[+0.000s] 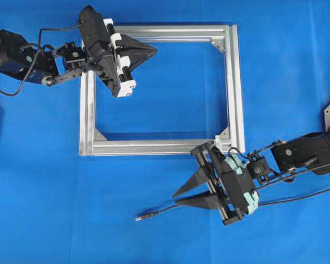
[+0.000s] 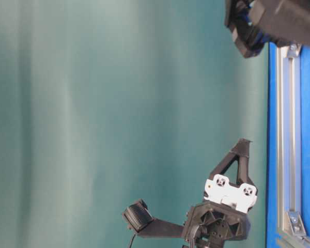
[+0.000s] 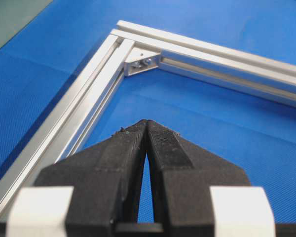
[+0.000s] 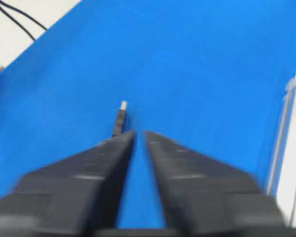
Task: Insert the wire through the string loop located on the right side.
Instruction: 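Lower the right gripper onto the black USB cable near its plug and close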
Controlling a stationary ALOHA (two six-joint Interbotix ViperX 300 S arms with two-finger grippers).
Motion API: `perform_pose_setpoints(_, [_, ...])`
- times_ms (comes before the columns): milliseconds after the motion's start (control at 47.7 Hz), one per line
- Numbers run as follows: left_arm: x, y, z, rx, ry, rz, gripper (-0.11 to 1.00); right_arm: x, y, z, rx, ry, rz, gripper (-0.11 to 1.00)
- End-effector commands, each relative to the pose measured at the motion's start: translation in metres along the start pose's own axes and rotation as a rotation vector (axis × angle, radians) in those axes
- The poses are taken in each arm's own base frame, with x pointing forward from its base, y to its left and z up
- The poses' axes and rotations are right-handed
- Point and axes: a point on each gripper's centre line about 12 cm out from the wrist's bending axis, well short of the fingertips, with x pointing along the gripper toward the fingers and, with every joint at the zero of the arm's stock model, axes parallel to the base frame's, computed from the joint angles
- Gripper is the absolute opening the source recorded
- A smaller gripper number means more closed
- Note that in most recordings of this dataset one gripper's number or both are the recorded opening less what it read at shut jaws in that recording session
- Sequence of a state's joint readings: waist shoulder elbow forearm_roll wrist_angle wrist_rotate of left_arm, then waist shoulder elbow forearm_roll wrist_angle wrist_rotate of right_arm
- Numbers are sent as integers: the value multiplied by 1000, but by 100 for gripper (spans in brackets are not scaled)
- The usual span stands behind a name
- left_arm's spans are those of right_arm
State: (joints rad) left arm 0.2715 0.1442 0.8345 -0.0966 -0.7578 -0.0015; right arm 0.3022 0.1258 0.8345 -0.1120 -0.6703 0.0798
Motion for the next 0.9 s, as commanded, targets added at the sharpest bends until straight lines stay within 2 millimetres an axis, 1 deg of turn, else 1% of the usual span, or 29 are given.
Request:
perform_pose_setpoints(0, [1,-2,16,-2,-49,-7,0,0,3,17,1,-51,7,31])
perform_pose_setpoints(42, [0,-2,17,-2,-50,-7,0,1,4,18,2,-50,10,43])
perform_pose_setpoints(84, [0,-1,17,-2,-50,-5,0,2,5,19,3,-54,11,57])
perform_pose_setpoints(168, [1,-2,16,-1,-49,-6,0,5,6,20,9,-57,10,81])
perform_pose_setpoints(189, [1,-2,16,-1,-49,-8,0,6,5,19,13,-56,8,85])
perform_pose_setpoints(210, [1,-2,17,-2,-50,-7,0,8,6,18,15,-54,7,87])
perform_pose_setpoints(336, [1,-1,17,-2,-50,-5,0,16,5,11,41,-39,-6,77])
perform_pose_setpoints(587, [1,-2,17,-1,-50,-6,0,31,8,-15,108,23,-43,78])
perform_pose_setpoints(671, [1,-2,16,-1,-49,-6,0,34,9,-20,120,27,-49,77])
perform_pose_setpoints(881, [1,-2,17,-1,-50,-6,0,45,9,-38,150,61,-74,77])
